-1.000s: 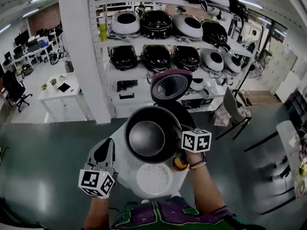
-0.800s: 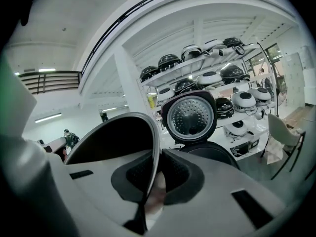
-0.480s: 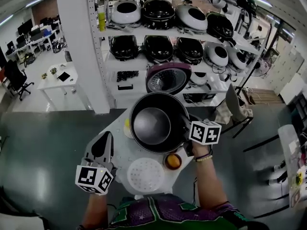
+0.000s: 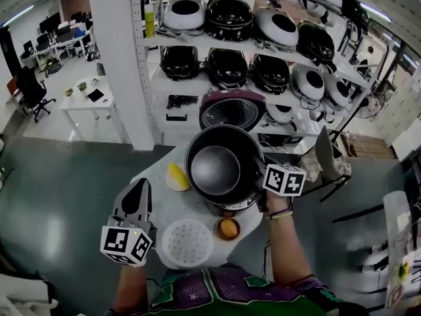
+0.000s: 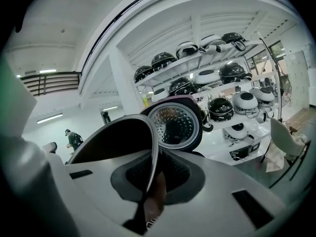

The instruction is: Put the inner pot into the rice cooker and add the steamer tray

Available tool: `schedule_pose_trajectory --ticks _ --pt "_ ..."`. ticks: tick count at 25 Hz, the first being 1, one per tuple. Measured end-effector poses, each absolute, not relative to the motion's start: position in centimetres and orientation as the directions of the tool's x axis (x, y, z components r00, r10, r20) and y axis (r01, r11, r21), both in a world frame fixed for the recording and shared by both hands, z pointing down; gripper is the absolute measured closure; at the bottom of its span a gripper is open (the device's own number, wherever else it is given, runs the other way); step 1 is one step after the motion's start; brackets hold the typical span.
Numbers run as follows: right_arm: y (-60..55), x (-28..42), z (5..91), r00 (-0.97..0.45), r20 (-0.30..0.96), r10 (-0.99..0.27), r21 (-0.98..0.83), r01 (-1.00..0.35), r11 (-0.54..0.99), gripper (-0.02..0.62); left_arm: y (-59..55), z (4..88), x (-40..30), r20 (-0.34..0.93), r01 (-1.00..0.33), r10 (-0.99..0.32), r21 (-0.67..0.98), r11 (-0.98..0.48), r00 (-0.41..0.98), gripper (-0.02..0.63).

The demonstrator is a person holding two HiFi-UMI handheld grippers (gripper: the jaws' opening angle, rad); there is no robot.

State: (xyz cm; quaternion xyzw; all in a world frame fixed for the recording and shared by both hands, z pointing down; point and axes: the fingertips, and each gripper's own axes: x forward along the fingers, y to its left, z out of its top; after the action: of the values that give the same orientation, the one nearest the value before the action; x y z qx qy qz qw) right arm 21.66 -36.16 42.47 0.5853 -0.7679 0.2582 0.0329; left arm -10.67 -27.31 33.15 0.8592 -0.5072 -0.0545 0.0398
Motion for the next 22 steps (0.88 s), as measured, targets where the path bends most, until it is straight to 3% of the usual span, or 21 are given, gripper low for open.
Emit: schedule_pose_trajectory --ticks 22 --pt "-44.1 29.9 49.0 -0.365 0.429 -0.827 -0.395 -0.899 0.192 0.557 -28.5 37.1 -5.3 0.005 -0.946 -0.954 0.133 -0.297 0.300 0.584"
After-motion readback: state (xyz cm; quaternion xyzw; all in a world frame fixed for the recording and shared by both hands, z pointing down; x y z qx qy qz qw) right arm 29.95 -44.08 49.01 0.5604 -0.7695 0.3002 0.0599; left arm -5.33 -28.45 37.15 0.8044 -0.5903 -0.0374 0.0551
